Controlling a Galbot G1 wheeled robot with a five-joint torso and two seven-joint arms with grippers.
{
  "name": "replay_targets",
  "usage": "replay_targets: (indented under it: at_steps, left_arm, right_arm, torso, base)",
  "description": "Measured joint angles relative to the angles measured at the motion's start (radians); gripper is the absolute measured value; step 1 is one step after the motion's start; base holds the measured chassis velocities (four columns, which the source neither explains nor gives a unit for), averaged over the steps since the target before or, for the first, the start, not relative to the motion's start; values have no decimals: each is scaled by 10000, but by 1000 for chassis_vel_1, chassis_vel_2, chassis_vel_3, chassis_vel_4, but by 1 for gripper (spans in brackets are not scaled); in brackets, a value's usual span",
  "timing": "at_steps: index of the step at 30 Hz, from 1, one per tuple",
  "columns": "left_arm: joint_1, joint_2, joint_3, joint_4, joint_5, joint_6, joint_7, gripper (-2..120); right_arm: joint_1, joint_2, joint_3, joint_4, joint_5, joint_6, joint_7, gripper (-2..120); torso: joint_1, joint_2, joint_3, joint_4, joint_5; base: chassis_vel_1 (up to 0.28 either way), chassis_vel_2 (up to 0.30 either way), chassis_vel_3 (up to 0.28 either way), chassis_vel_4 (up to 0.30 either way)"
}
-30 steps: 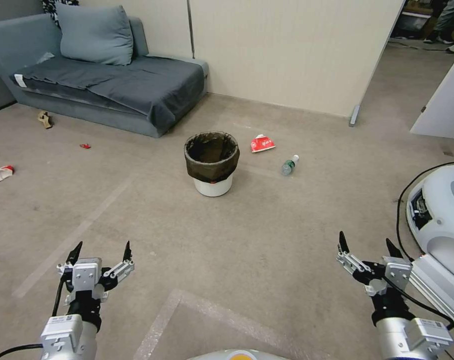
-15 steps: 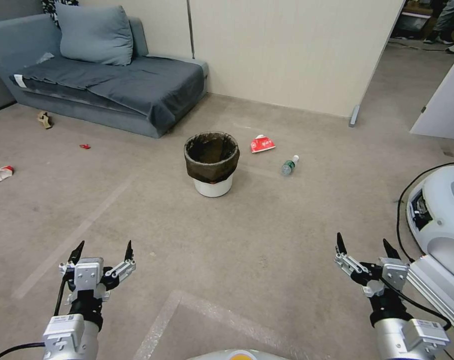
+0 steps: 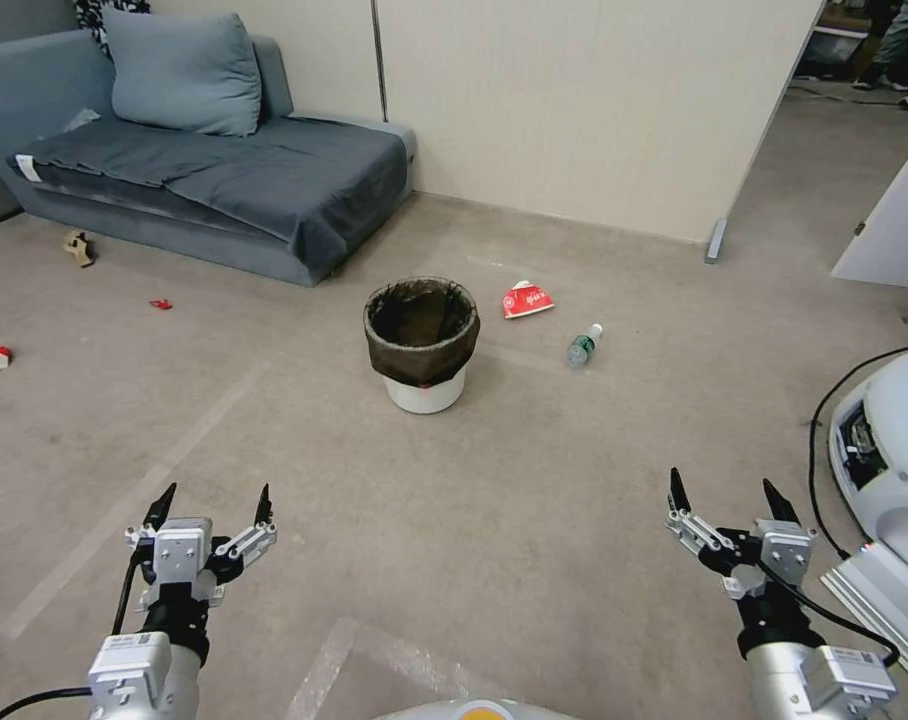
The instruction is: Pick up the trash bin, then pick up the garbage from the floor and place it into the trash bin.
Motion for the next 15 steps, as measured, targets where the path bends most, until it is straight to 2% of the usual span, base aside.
replay_targets:
  at_steps: [15]
  left_arm:
    - [-34, -13, -21, 93, -32, -45, -1, 100]
  right_arm:
    - [49, 37, 6, -56, -26, 16, -28, 100]
  torso:
    - [-1, 0, 0, 0, 0]
  base:
    - [-111, 113, 115, -117]
